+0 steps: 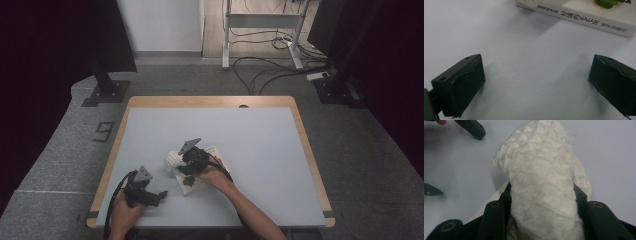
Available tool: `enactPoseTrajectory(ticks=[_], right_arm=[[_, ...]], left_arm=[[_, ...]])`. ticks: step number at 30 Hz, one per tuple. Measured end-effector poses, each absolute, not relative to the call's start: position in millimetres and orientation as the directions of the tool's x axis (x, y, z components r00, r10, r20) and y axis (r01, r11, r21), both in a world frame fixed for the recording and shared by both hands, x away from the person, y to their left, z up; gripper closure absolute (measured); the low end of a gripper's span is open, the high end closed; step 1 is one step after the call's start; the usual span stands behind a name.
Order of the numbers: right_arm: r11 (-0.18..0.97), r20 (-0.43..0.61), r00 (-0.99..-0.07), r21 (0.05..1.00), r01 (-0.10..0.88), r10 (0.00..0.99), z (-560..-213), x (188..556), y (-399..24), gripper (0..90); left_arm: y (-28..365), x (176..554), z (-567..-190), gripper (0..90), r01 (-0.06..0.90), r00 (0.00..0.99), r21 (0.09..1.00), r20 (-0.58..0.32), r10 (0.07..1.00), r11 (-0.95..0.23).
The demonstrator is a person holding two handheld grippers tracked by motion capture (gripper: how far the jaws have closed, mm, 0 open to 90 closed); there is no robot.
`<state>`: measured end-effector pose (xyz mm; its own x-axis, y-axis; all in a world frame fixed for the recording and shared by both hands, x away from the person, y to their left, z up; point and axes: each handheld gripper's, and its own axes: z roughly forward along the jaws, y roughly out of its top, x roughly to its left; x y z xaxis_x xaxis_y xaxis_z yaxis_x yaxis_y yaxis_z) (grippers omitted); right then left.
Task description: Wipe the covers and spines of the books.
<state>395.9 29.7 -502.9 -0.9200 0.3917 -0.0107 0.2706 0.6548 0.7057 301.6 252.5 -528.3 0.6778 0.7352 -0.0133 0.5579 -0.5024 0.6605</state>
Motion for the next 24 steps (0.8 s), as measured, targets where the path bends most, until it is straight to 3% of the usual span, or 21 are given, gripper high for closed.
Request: enactPoseTrajectory(ticks=[24], right_arm=[[0.643, -0.023, -0.923, 0.724, 0.25, 0.385, -486, 387, 37, 53.7]], left_arm=[[253, 302, -528, 0.0, 0.558, 0.678, 0.66, -0.012, 0.735, -0.504]])
